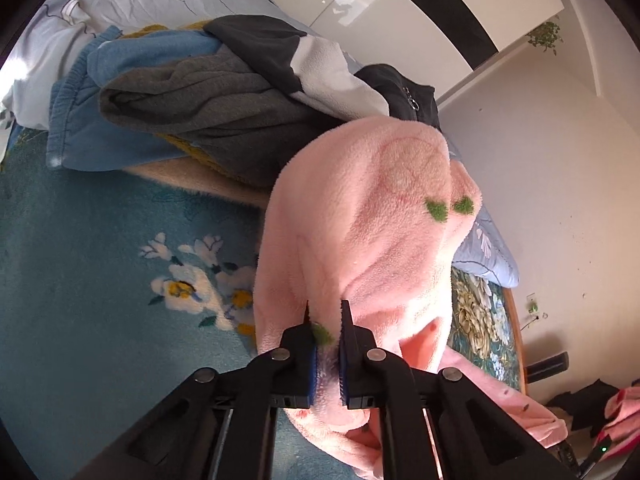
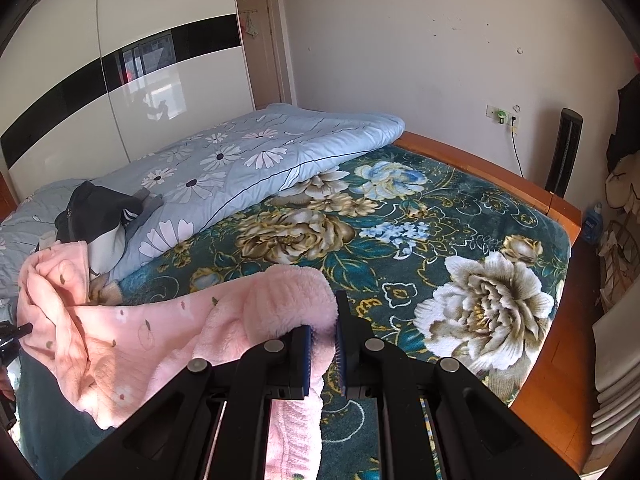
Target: Fold clothes
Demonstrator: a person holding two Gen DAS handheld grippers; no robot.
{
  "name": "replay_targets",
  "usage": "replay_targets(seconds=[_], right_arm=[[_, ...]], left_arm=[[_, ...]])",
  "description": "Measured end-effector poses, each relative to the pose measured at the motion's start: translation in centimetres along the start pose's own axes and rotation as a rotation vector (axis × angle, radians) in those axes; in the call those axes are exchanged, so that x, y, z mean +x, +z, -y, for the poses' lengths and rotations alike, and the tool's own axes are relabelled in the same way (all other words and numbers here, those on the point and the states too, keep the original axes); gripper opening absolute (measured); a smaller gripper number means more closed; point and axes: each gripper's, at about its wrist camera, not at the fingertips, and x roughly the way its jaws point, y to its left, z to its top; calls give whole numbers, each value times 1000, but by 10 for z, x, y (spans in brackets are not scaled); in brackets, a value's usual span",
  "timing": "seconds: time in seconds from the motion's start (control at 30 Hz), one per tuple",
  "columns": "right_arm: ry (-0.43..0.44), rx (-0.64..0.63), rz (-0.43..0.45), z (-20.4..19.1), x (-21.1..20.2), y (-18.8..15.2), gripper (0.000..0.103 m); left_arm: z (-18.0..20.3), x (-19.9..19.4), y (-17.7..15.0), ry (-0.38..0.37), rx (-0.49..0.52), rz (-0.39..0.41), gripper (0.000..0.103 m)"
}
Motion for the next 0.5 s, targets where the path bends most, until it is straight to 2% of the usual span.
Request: replay_targets(seconds=[0.17,0.3,0.43,0.5], right_arm=[[15,-15,34,-4,-20,1,10],[36,-20,54,-6,-32,1,10],[87,-7,42,-12,-29,1,10],[111,-13,38,-23,-25,0,10]], left_arm=[[4,-64,-5,-29,42,153,5],[2,-149,-21,-80,93,306,5],[3,-249,-48,-82,178,488,5],[4,-294,-62,-50,218,576,5]])
